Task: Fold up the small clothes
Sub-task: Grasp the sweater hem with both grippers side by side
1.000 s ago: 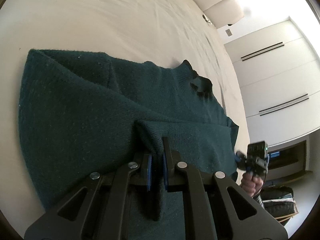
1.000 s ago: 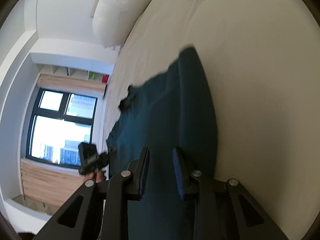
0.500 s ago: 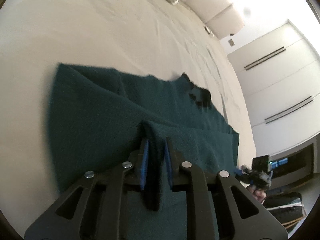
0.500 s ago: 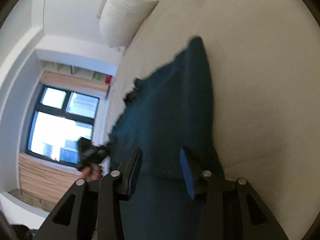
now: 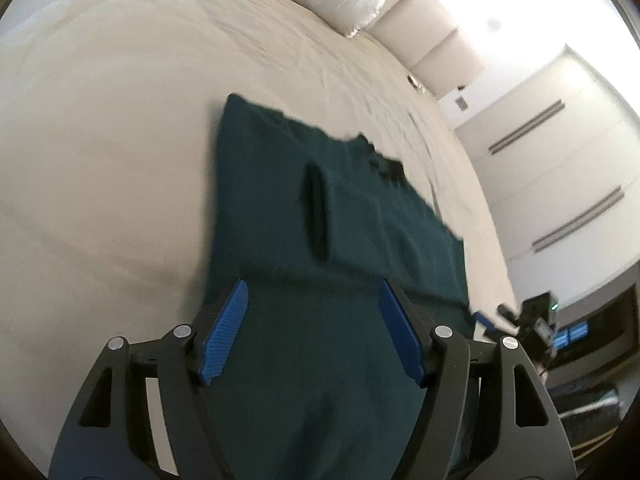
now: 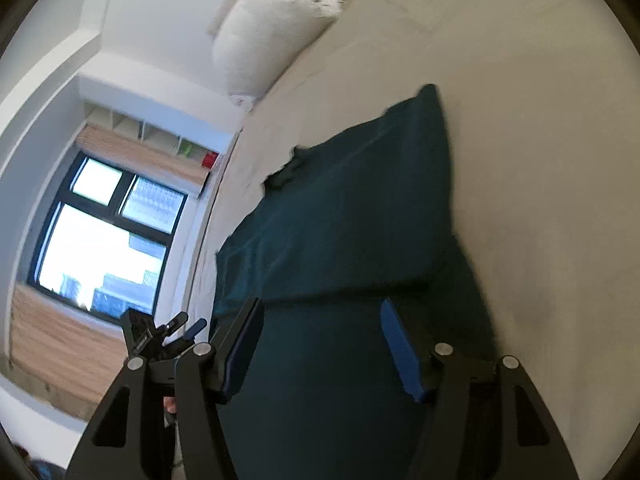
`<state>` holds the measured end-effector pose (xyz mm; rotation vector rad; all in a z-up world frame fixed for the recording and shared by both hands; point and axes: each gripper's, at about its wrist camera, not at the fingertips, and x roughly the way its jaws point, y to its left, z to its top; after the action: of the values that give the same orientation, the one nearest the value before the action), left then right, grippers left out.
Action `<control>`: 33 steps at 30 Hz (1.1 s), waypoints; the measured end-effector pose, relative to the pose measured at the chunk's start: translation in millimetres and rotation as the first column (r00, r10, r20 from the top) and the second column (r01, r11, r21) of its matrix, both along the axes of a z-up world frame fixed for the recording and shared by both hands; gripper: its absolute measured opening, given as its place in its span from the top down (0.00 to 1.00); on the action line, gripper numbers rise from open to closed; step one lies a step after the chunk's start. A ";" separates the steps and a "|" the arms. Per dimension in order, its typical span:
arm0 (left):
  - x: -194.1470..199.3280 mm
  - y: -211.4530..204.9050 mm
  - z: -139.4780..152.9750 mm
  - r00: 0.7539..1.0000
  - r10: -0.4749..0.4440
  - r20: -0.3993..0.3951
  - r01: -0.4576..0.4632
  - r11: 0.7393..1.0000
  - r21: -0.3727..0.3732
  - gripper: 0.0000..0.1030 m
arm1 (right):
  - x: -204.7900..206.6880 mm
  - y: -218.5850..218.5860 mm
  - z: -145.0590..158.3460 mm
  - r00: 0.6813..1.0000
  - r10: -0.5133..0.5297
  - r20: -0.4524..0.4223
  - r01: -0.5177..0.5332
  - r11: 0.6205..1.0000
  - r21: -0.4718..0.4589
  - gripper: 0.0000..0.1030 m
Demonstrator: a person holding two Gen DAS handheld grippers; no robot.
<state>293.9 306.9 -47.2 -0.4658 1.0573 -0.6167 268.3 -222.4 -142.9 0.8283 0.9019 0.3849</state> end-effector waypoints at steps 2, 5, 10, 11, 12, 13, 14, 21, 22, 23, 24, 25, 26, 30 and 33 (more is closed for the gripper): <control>-23.6 9.7 3.5 1.000 -0.023 0.001 0.023 1.000 0.019 0.35 | -22.8 10.6 4.9 1.000 0.020 0.011 -0.020 1.000 -0.009 0.37; -56.7 30.9 3.7 0.999 -0.054 -0.005 0.054 0.997 0.049 0.35 | -61.1 21.3 5.8 0.999 0.032 0.016 -0.032 0.999 -0.020 0.37; -120.8 55.7 -11.6 0.991 -0.117 -0.065 0.122 0.990 0.074 0.35 | -120.0 27.4 -4.1 1.000 0.019 -0.021 -0.020 0.999 -0.047 0.37; -132.2 59.7 -16.5 0.988 -0.128 -0.081 0.134 0.988 0.072 0.35 | -129.9 27.3 -5.2 1.000 0.016 -0.026 -0.017 0.999 -0.050 0.37; -140.9 66.6 -21.3 0.987 -0.131 -0.095 0.138 0.988 0.069 0.35 | -138.7 26.0 -6.7 0.999 0.013 -0.032 -0.014 0.999 -0.049 0.37; -148.4 76.0 -25.9 0.985 -0.129 -0.116 0.137 0.988 0.067 0.35 | -147.2 25.1 -8.2 0.999 0.007 -0.041 -0.009 0.999 -0.051 0.37; -158.5 80.1 -31.4 0.982 -0.131 -0.136 0.141 0.988 0.067 0.35 | -154.2 24.4 -9.4 0.999 0.003 -0.047 -0.006 0.998 -0.056 0.37; -186.5 89.1 -40.1 0.979 -0.144 -0.146 0.156 0.985 0.074 0.35 | -185.9 14.2 -22.3 0.993 -0.039 -0.112 0.028 0.995 -0.096 0.37; -187.9 87.4 -39.3 0.979 -0.148 -0.138 0.161 0.983 0.087 0.35 | -189.6 12.8 -22.3 0.993 -0.038 -0.113 0.027 0.995 -0.097 0.37; -190.1 86.2 -38.1 0.979 -0.157 -0.131 0.170 0.980 0.099 0.35 | -194.0 12.0 -22.3 0.993 -0.035 -0.114 0.024 0.995 -0.095 0.37; -191.5 83.7 -37.9 0.978 -0.166 -0.128 0.180 0.977 0.113 0.35 | -197.4 12.1 -22.3 0.993 -0.031 -0.116 0.020 0.995 -0.097 0.37; -192.9 81.6 -37.4 0.976 -0.176 -0.125 0.191 0.973 0.127 0.35 | -199.1 14.0 -22.5 0.993 -0.029 -0.118 0.017 0.995 -0.101 0.37; -195.8 79.9 -37.4 0.975 -0.186 -0.122 0.202 0.970 0.137 0.35 | -200.7 14.5 -22.6 0.993 -0.025 -0.119 0.013 0.995 -0.102 0.37; -207.9 67.9 -40.6 0.961 -0.247 -0.121 0.266 0.949 0.170 0.39 | -201.3 18.0 -25.0 0.991 -0.009 -0.131 -0.005 0.995 -0.103 0.37; -213.4 63.5 -45.4 0.956 -0.262 -0.130 0.283 0.939 0.196 0.59 | -202.7 21.9 -26.2 0.990 0.006 -0.140 -0.022 0.994 -0.108 0.37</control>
<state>80.6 370.4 -92.6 -0.1642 1.2834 -0.7206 65.6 -200.4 -169.1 0.7551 1.0504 0.2894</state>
